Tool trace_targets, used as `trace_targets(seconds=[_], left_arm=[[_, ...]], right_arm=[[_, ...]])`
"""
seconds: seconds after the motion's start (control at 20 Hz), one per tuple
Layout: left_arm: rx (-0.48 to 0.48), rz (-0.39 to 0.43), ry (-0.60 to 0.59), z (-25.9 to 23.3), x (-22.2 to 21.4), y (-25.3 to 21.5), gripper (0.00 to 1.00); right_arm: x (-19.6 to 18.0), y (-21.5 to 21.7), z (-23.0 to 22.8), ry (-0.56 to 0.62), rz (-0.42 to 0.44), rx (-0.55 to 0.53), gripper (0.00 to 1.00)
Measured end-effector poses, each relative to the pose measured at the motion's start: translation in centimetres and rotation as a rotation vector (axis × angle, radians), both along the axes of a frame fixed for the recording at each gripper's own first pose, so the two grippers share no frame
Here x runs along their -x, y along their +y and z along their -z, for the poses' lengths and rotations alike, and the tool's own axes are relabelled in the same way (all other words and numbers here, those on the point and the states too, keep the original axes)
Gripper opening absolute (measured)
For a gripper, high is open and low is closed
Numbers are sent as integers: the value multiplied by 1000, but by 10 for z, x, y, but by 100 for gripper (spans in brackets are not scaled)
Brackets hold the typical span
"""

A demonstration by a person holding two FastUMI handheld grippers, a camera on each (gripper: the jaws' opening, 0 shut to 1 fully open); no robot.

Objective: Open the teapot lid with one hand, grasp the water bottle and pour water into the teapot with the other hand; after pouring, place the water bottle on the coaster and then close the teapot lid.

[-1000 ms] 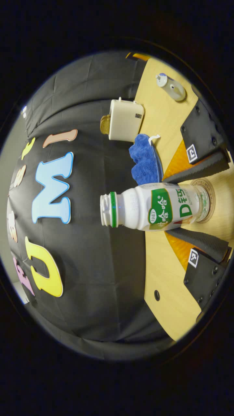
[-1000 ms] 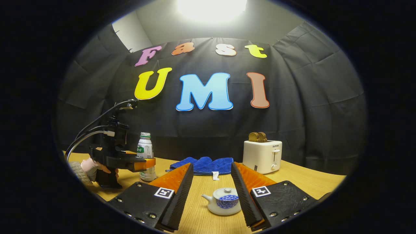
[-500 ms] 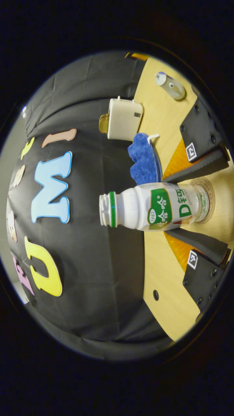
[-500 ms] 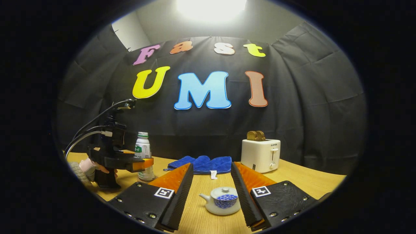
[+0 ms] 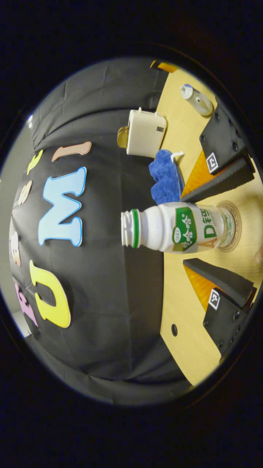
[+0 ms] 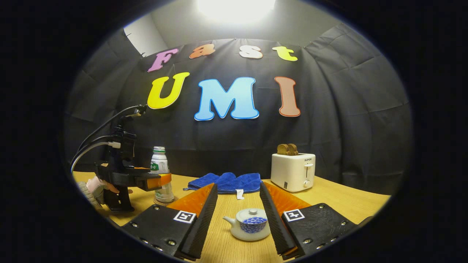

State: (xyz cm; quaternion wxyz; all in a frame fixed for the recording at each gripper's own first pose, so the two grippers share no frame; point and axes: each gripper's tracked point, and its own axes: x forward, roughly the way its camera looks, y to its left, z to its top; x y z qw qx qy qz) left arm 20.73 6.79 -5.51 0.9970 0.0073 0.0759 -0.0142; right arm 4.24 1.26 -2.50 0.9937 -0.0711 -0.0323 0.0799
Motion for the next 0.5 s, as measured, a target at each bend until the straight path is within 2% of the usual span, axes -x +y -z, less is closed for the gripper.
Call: trace_targets(seconds=[0.5], left_arm=[[-43, -28, -28, -8, 39, -8, 100]], right_arm=[[-3, -9, -3, 4, 20, -37, 72]])
